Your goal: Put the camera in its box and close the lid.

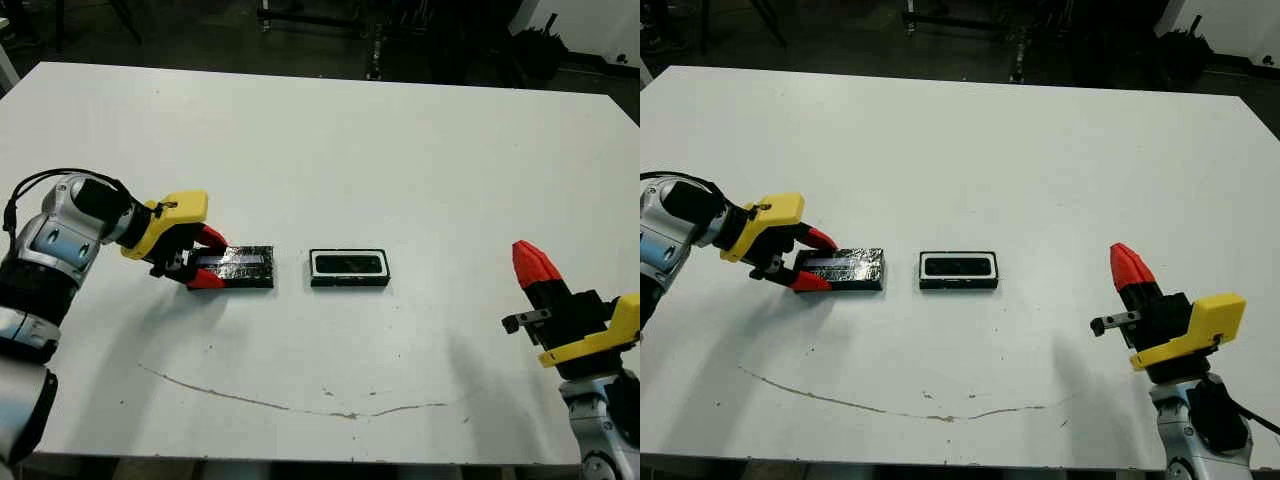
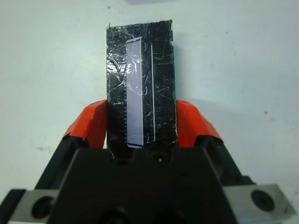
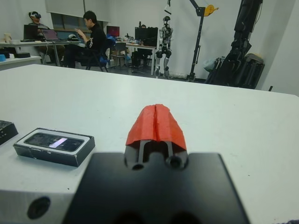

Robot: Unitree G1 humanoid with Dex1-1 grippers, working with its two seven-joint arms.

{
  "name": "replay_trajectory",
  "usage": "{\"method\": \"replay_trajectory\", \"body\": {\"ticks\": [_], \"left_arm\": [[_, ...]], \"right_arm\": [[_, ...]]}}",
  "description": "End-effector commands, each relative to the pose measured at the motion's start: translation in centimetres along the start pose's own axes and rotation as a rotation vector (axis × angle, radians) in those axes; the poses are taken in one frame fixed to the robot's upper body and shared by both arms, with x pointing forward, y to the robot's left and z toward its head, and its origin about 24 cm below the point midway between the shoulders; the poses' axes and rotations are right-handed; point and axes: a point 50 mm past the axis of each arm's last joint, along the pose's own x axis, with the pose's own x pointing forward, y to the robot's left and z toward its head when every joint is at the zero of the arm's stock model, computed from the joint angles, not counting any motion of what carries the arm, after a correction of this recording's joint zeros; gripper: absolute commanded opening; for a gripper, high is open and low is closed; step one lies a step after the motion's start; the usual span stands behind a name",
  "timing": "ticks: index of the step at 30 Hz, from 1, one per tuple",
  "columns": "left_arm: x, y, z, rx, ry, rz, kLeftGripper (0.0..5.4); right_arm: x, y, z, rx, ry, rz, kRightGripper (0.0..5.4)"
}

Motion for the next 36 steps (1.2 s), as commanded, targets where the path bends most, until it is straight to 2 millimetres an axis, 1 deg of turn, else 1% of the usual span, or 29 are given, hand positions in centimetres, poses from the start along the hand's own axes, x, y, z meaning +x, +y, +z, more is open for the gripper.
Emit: {"method": "replay_trajectory", "body": {"ticks": [1, 9, 12, 14, 19, 22, 26, 29, 33, 36], "left_arm": [[-0.1, -0.1, -0.4, 0.006, 0.056, -0.033, 3.15], [0.2, -0.2, -0.5, 0.0, 0.053, -0.041, 3.15], [0.2, -0.2, -0.6, -0.013, 0.024, 0.001, 3.15], [0.2, -0.1, -0.8, -0.074, -0.021, 0.042, 3.15], [0.1, 0.0, -0.8, -0.249, -0.294, 0.208, 3.14], [0.2, 0.1, -0.2, -0.298, -0.432, 0.255, 3.14], [0.5, 0.0, 1.2, -0.359, -0.481, 0.301, 3.14], [0.9, -0.3, 2.1, -0.387, -0.497, 0.294, 3.14], [1.3, -0.8, 3.3, -0.386, -0.472, 0.25, 3.14], [1.8, -0.9, 3.8, -0.385, -0.455, 0.201, 3.14]], "right_arm": [[-0.1, -0.3, 0.2, -0.011, -0.002, -0.008, 0.0], [-0.1, -0.2, 0.2, -0.021, 0.0, -0.006, 0.0], [-0.1, -0.3, 0.1, -0.025, 0.0, -0.005, 0.0], [-0.1, -0.2, 0.1, -0.024, 0.003, -0.007, 0.0], [0.0, -0.2, -0.1, -0.01, 0.002, -0.004, 0.0], [0.0, -0.2, -0.1, -0.013, 0.006, -0.004, 0.0], [0.0, -0.1, -0.2, 0.007, 0.013, 0.001, 0.0], [0.0, -0.1, -0.3, 0.009, 0.012, 0.002, 0.0], [0.0, -0.1, -0.3, 0.017, 0.016, 0.003, 0.0], [0.0, 0.0, -0.3, 0.013, 0.016, 0.003, 0.0]]}}
